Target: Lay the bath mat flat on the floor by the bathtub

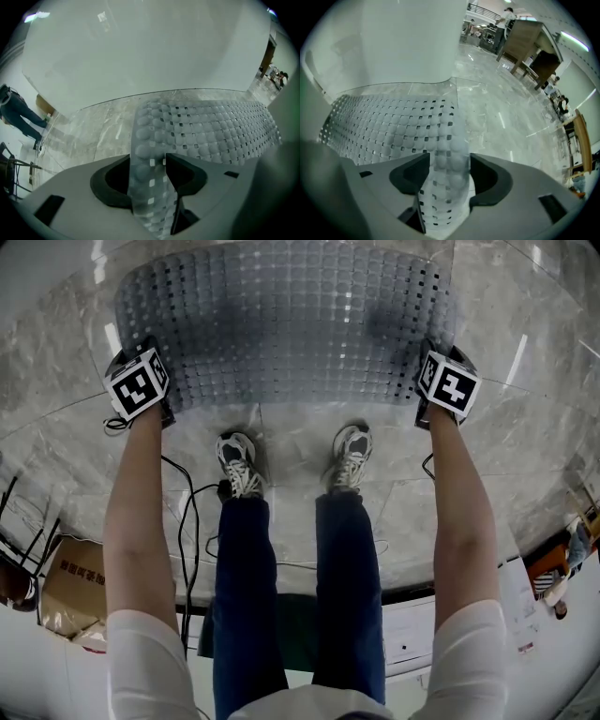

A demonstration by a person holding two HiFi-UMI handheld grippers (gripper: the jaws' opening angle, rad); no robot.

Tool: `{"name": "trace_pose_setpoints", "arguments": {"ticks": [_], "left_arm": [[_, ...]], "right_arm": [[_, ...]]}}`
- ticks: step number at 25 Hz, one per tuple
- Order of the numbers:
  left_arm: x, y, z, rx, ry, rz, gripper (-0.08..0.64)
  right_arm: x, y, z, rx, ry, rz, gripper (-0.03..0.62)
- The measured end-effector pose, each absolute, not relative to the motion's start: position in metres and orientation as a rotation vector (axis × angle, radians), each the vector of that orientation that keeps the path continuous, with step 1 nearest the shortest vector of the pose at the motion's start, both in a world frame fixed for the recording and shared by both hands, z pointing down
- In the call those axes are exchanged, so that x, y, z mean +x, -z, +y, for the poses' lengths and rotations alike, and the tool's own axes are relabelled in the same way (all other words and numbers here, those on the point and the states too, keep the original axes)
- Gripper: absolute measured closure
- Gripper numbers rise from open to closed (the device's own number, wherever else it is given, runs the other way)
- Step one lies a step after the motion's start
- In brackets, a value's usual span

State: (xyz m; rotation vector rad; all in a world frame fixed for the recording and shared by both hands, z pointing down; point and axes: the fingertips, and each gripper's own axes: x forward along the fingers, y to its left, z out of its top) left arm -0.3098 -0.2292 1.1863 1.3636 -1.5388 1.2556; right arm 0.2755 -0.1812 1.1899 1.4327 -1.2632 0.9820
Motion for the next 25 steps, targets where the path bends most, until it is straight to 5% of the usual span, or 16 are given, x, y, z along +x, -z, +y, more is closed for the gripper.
{"name": "trace_pose_setpoints", "arguments": {"ticks": [5,19,25], "left_arm": [[-0.323,-1.183,-0.211,1.318,-1.238,-1.542,0.309],[-0.298,-1.16,-0.226,1.375,-1.143,-1.511,0.282],[-0.29,-1.139,-0.224,1.36,-1.154,-1.481,0.451]], "right_arm": [[0.278,-1.193,-0.172,1.46,-1.072,-1.234,0.314],[0.264,-1.17,-0.186,1.48,-1.105,-1.267,0.314],[0.254,-1.15,-0.191,1.505,-1.142,-1.281,0.316]]}}
